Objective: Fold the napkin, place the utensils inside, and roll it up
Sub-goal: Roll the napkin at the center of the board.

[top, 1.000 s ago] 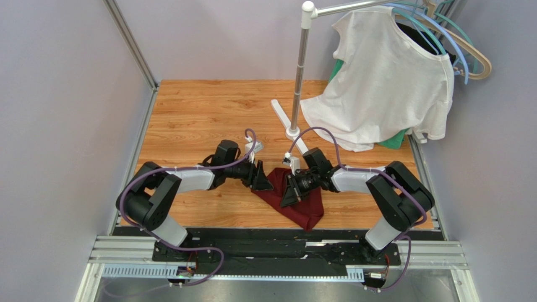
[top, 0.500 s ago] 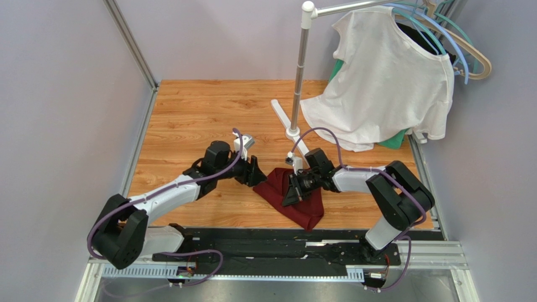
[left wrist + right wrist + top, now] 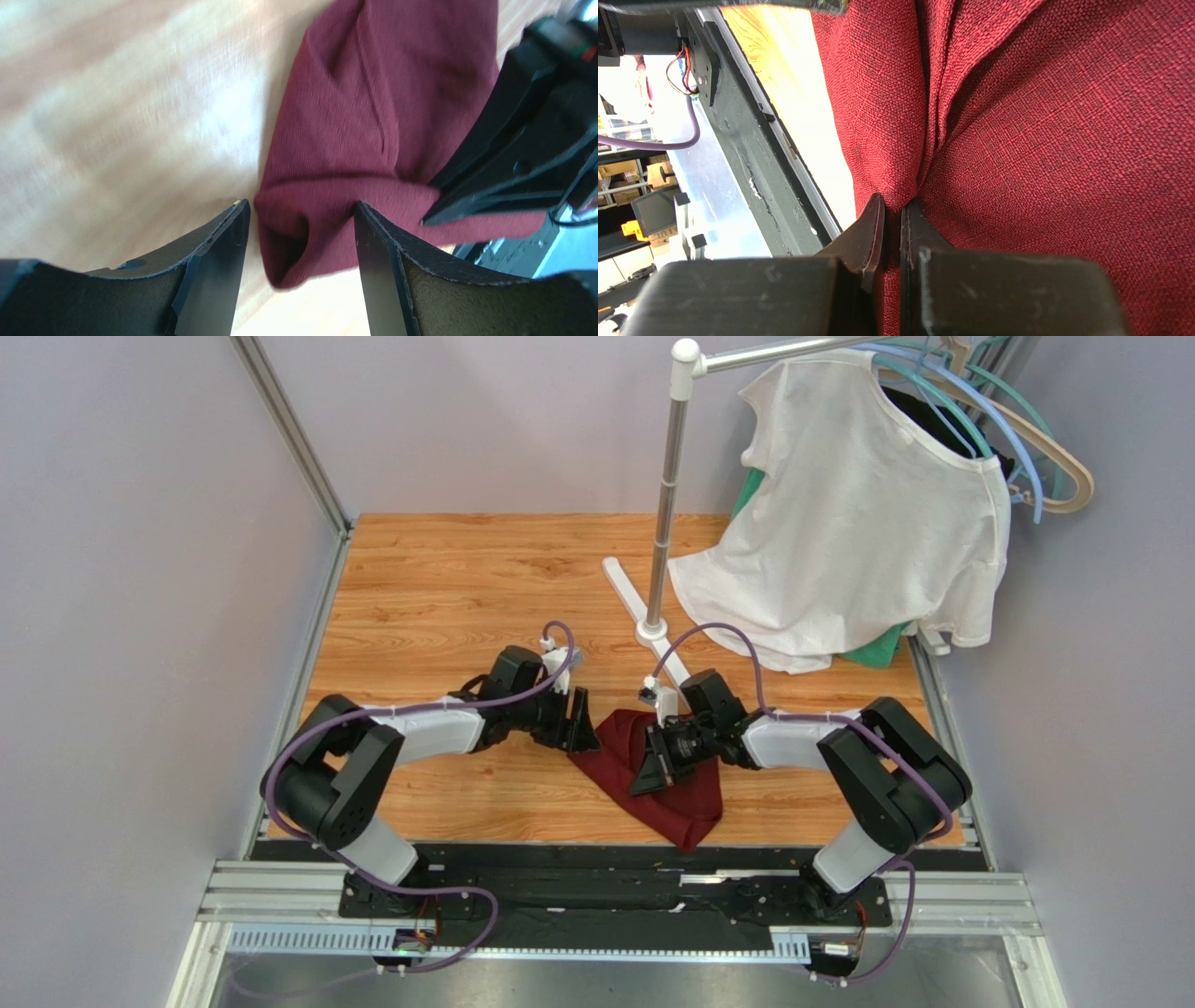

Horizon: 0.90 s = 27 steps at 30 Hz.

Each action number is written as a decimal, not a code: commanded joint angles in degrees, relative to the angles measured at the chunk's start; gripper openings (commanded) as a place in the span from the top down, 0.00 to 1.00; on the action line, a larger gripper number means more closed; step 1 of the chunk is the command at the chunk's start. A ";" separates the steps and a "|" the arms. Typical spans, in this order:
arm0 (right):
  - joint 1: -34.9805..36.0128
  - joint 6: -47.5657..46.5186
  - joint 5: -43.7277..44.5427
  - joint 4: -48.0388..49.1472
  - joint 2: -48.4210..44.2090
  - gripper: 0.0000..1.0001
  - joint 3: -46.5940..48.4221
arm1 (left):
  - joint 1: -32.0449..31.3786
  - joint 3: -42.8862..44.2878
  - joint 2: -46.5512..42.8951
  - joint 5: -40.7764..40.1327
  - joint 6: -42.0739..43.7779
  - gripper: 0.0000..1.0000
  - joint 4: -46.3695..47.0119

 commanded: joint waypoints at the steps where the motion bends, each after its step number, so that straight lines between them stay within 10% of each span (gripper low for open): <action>1: 1.07 -0.97 5.02 0.61 0.36 1.00 -1.65 | -0.08 4.80 0.57 -1.19 3.19 0.34 1.89; 22: 1.25 -0.62 5.90 2.02 0.63 1.00 -1.74 | -2.45 14.56 17.18 14.62 6.64 0.38 0.04; 27: 1.16 -0.62 5.81 1.93 1.51 1.00 -0.86 | -3.59 15.09 18.41 14.81 6.20 0.61 -0.04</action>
